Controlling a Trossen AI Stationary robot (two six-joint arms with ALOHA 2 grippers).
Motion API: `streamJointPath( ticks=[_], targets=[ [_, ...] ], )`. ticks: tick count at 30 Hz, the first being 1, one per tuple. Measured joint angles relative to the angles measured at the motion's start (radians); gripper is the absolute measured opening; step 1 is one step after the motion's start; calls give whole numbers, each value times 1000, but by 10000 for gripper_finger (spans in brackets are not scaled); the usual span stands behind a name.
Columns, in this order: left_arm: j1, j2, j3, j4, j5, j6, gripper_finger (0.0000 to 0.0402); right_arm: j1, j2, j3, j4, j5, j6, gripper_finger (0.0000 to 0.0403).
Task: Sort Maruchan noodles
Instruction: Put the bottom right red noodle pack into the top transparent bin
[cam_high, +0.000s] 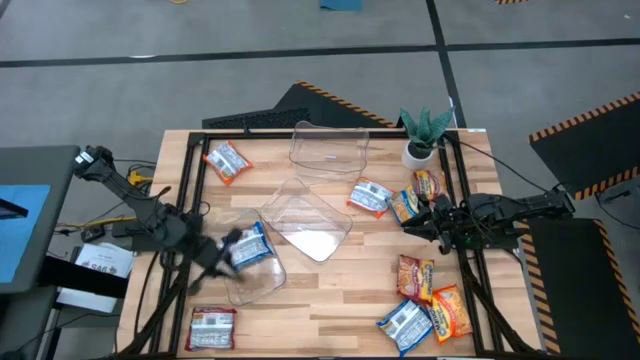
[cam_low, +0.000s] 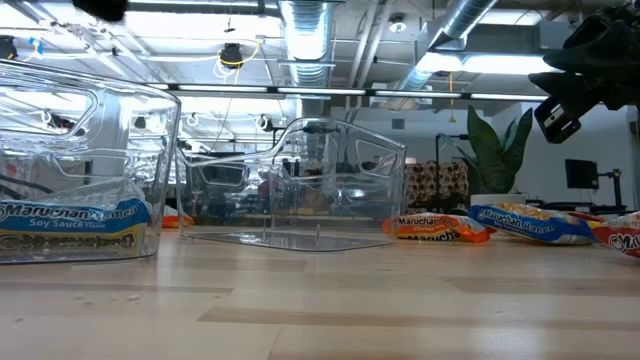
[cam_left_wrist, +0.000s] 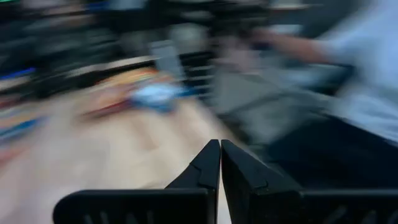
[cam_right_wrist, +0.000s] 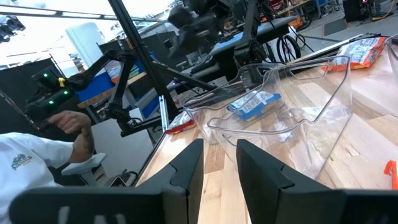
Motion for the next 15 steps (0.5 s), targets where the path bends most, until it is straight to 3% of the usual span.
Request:
streamJointPath(
  ticks=[3,6,10,15],
  targets=[
    [-2,11,0,57,291,57,0,0,0,0,0,0,0,123],
    [-9,27,0,91,453,90,0,0,0,0,0,0,0,123],
    [-18,60,0,88,467,92,0,0,0,0,0,0,0,123],
    [-18,103,0,112,395,50,0,0,0,0,0,0,0,123]
  ],
)
